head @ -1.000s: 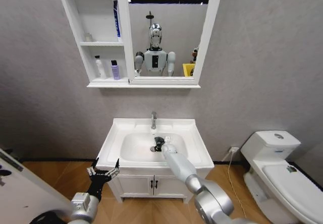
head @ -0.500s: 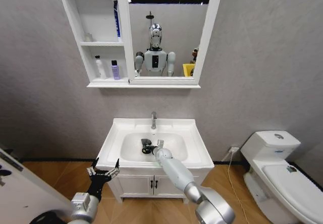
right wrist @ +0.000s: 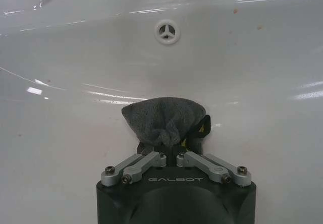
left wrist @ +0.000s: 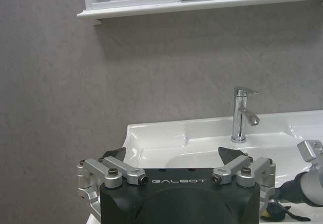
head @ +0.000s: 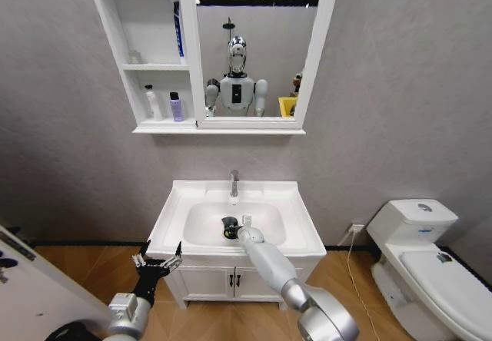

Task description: Move facial cleanser and shampoo from washbasin to cabinet, then wipe washbasin with towel.

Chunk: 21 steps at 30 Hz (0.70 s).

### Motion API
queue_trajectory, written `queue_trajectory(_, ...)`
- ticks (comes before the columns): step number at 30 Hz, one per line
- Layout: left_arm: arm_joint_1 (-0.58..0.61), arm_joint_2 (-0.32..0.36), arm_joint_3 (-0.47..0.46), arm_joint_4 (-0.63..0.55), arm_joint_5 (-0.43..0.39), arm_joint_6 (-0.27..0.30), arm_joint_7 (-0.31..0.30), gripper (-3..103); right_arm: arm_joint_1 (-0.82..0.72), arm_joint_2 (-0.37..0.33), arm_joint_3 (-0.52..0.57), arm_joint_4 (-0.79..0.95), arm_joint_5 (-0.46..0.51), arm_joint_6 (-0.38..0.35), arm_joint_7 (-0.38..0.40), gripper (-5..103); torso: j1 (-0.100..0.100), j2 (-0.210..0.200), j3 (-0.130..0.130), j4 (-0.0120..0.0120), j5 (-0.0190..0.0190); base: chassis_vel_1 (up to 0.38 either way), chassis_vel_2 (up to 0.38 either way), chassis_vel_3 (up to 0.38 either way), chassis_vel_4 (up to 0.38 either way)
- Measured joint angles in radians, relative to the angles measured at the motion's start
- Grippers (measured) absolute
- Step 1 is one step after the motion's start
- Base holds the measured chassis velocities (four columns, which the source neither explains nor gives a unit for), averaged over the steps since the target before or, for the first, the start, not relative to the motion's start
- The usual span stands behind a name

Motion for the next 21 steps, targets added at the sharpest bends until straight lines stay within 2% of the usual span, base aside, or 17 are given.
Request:
queue_trajectory(3,0.0,0.0,0.0,0.0,0.0,0.0,0.0,100,-0.008,-0.001,0.001,0.012,-0.063,0.012,0.004,4,0.0,0.0,0.0,-0.0002,-0.0002,0.0,0.0,0.0,0.0)
queue_trajectory(8,0.0,0.0,0.0,0.0,0.0,0.0,0.0,100,-0.012,-0.001,-0.016,0.013,-0.078,0.018,-0.009,4,0.0,0.0,0.0,-0.0002,-0.0003,0.0,0.0,0.0,0.0)
queue_trajectory(10,0.0,0.0,0.0,0.0,0.0,0.0,0.0,100,-0.013,-0.001,-0.029,0.01,-0.019,0.039,-0.059,4,0.0,0.0,0.0,-0.0005,-0.0004,0.0,0.0,0.0,0.0)
queue_trajectory(11,0.0,0.0,0.0,0.0,0.0,0.0,0.0,100,-0.013,-0.001,-0.029,0.01,-0.019,0.039,-0.059,4,0.0,0.0,0.0,-0.0005,-0.0004,0.0,0.0,0.0,0.0)
queue_trajectory(12,0.0,0.0,0.0,0.0,0.0,0.0,0.0,100,-0.018,-0.001,-0.038,0.021,0.042,0.048,-0.09,4,0.0,0.0,0.0,-0.0002,-0.0003,0.0,0.0,0.0,0.0)
queue_trajectory(13,0.0,0.0,0.0,0.0,0.0,0.0,0.0,100,-0.018,-0.001,-0.038,0.021,0.042,0.048,-0.09,4,0.0,0.0,0.0,-0.0002,-0.0003,0.0,0.0,0.0,0.0)
queue_trajectory(18,0.0,0.0,0.0,0.0,0.0,0.0,0.0,100,-0.02,-0.001,-0.046,0.028,0.221,0.074,-0.186,4,0.0,0.0,0.0,-0.0002,-0.0003,0.0,0.0,0.0,0.0)
queue_trajectory(21,0.0,0.0,0.0,0.0,0.0,0.0,0.0,100,-0.019,-0.001,-0.047,0.032,0.263,0.082,-0.22,4,0.0,0.0,0.0,0.0,0.0,0.0,0.0,0.0,0.0)
